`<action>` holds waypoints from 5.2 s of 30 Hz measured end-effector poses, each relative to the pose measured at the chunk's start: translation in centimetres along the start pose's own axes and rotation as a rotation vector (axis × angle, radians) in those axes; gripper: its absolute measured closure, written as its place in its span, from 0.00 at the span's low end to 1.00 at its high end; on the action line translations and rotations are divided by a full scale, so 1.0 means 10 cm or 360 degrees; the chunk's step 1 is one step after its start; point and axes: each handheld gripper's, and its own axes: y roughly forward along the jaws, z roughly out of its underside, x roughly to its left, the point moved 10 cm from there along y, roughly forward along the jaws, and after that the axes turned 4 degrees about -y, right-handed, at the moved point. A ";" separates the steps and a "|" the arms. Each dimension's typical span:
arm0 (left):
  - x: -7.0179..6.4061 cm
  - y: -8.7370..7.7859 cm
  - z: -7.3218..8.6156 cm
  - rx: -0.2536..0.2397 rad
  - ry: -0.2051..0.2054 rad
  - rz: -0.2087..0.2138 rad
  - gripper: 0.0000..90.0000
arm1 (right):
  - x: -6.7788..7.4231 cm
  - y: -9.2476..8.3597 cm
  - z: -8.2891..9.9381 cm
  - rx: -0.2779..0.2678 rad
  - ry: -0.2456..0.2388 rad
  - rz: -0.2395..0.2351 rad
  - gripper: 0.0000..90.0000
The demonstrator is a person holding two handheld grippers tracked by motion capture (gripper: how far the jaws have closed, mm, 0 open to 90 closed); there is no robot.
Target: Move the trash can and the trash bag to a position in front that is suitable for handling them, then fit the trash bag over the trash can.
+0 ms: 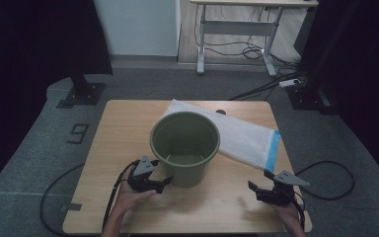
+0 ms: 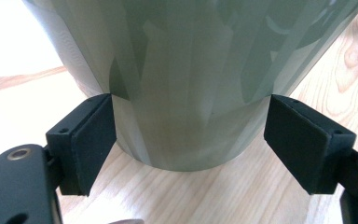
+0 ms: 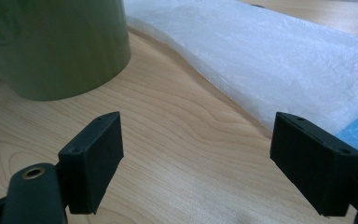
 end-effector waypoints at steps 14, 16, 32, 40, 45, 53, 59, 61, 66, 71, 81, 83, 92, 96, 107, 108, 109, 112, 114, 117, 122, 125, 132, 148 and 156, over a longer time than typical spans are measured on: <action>0.00 -0.17 -0.01 -0.0003 -0.0024 -0.0121 0.18 | 0.04 -0.03 0.09 0.0060 -0.0041 0.0025 0.18; -0.01 -0.25 0.02 0.0006 -0.0004 -0.0142 0.18 | 0.06 -0.02 0.11 0.0075 -0.0056 0.0022 0.18; -0.02 -0.49 0.32 0.0037 -0.0060 -0.0138 0.17 | 0.01 0.06 0.12 0.0106 -0.0067 0.0073 0.18; 0.04 -0.46 0.45 0.0078 -0.0094 -0.0164 0.17 | 0.02 0.32 -0.13 0.0125 -0.0150 0.0140 0.20; 0.06 -0.47 0.59 0.0128 -0.0099 -0.0214 0.17 | 0.01 0.64 -0.33 0.0156 -0.0259 0.0203 0.22; 0.11 -0.49 0.64 0.0100 -0.0149 -0.0180 0.17 | -0.04 1.14 -0.52 0.0292 -0.0308 0.0181 0.23; 0.19 -0.57 0.67 0.0075 -0.0170 -0.0167 0.17 | 0.02 1.60 -0.54 0.0444 -0.0389 0.0100 0.26; 0.21 -0.59 0.67 0.0059 -0.0187 -0.0164 0.17 | 0.02 1.64 -0.52 0.0458 -0.0372 0.0101 0.27; 0.24 -0.60 0.72 0.0066 -0.0202 -0.0166 0.17 | -0.15 1.75 -0.40 0.0524 -0.0296 0.0200 0.36; 0.25 -0.59 0.72 0.0071 -0.0214 -0.0175 0.17 | -0.21 1.72 -0.39 0.0521 -0.0244 0.0179 0.71; 0.30 -0.59 0.67 0.0040 -0.0260 -0.0205 0.18 | -0.11 1.36 -0.31 0.0482 -0.0236 0.0138 0.98; 0.29 -0.58 0.68 0.0044 -0.0260 -0.0202 0.18 | -0.05 1.13 -0.22 0.0440 -0.0226 0.0150 0.98; 0.27 -0.54 0.69 0.0073 -0.0249 -0.0197 0.18 | 0.02 0.40 0.24 0.0438 -0.0183 0.0171 0.98; 0.26 -0.53 0.68 0.0072 -0.0246 -0.0193 0.18 | 0.05 0.22 0.37 0.0449 -0.0179 0.0169 0.98; 0.28 -0.52 0.70 0.0089 -0.0242 -0.0193 0.18 | 0.15 0.24 0.10 0.0306 -0.0149 0.0158 0.52; 0.28 -0.52 0.70 0.0092 -0.0245 -0.0194 0.18 | 0.19 0.32 0.01 0.0281 -0.0178 0.0155 0.48; 0.28 -0.52 0.70 0.0091 -0.0252 -0.0193 0.18 | 0.21 0.37 -0.04 0.0275 -0.0193 0.0149 0.47; 0.29 -0.52 0.69 0.0085 -0.0263 -0.0191 0.19 | 0.32 0.70 -0.23 0.0290 -0.0247 0.0061 0.43; 0.29 -0.52 0.69 0.0086 -0.0263 -0.0192 0.19 | 0.34 0.79 -0.27 0.0284 -0.0267 0.0060 0.42; 0.31 -0.52 0.69 0.0085 -0.0264 -0.0193 0.19 | 0.37 1.00 -0.34 0.0290 -0.0248 0.0030 0.42; 0.35 -0.53 0.73 0.0099 -0.0270 -0.0195 0.19 | 0.33 1.24 -0.36 0.0280 -0.0231 0.0066 0.45; 0.38 -0.52 0.75 0.0111 -0.0278 -0.0194 0.19 | 0.34 1.31 -0.37 0.0271 -0.0186 0.0051 0.46; 0.38 -0.52 0.77 0.0134 -0.0273 -0.0195 0.19 | 0.41 1.47 -0.33 0.0323 -0.0195 0.0021 0.46; 0.40 -0.54 0.77 0.0132 -0.0242 -0.0240 0.21 | 0.34 1.57 -0.27 0.0364 -0.0139 0.0045 0.92; 0.44 -0.54 0.81 0.0154 -0.0267 -0.0252 0.21 | 0.30 1.53 -0.29 0.0324 -0.0117 0.0018 0.98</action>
